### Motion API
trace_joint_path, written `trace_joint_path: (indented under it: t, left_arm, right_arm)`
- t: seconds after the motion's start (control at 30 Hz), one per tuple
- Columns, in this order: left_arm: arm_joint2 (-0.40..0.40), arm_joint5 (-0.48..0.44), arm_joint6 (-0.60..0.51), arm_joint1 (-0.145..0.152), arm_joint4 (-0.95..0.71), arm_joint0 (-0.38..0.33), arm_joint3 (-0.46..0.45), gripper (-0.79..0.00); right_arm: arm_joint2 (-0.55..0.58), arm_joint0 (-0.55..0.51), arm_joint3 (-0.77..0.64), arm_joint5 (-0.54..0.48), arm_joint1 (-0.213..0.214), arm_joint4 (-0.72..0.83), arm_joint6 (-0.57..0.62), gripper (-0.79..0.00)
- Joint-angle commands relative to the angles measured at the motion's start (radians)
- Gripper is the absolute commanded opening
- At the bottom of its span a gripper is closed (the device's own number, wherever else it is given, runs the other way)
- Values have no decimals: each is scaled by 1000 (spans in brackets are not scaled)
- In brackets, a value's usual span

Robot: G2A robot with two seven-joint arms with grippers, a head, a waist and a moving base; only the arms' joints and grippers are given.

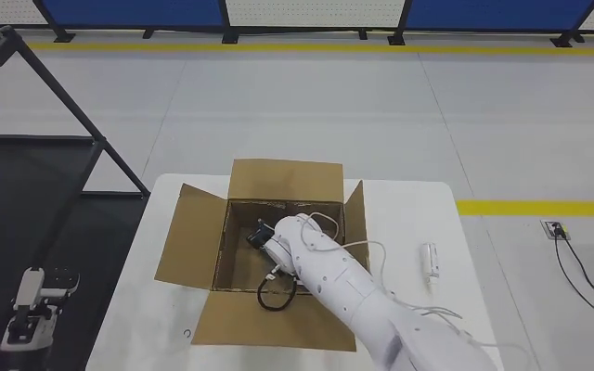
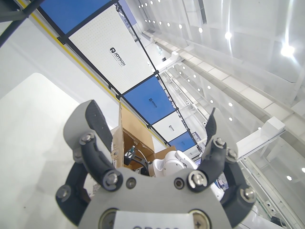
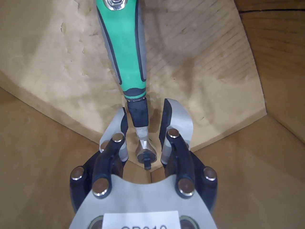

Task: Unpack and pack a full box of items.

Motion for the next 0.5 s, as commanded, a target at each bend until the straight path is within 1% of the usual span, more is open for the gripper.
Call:
trace_joint_path:
  t: [0.0, 0.07, 0.13, 0.27, 0.3, 0.33, 0.37, 0.47]
  left_arm:
    - [-1, 0, 1, -1, 2, 0, 0, 0]
    - [-4, 2, 3, -1, 1, 1, 0, 0]
    - [-5, 3, 4, -2, 2, 2, -1, 0]
    - [-6, 6, 6, -4, 3, 2, -2, 0]
    - [-6, 6, 6, -4, 3, 2, -3, 0]
    - [-6, 5, 6, -4, 4, 2, -3, 0]
    - [-6, 4, 6, -5, 4, 2, -3, 0]
    - [-5, 4, 7, -6, 5, 2, -4, 0]
  right_arm:
    - [2, 0, 17, -7, -7, 0, -5, -456]
    - [5, 0, 33, -15, -14, 0, -9, -483]
    - [7, 0, 47, -22, -21, 0, -14, -536]
    - [13, 2, 74, -35, -32, -1, -21, -585]
    - [14, 2, 80, -38, -35, -2, -23, -625]
    - [15, 2, 85, -40, -37, -3, -24, -720]
    - [17, 3, 90, -41, -39, -4, -23, -785]
    - [23, 13, 104, -47, -44, -3, -26, -785]
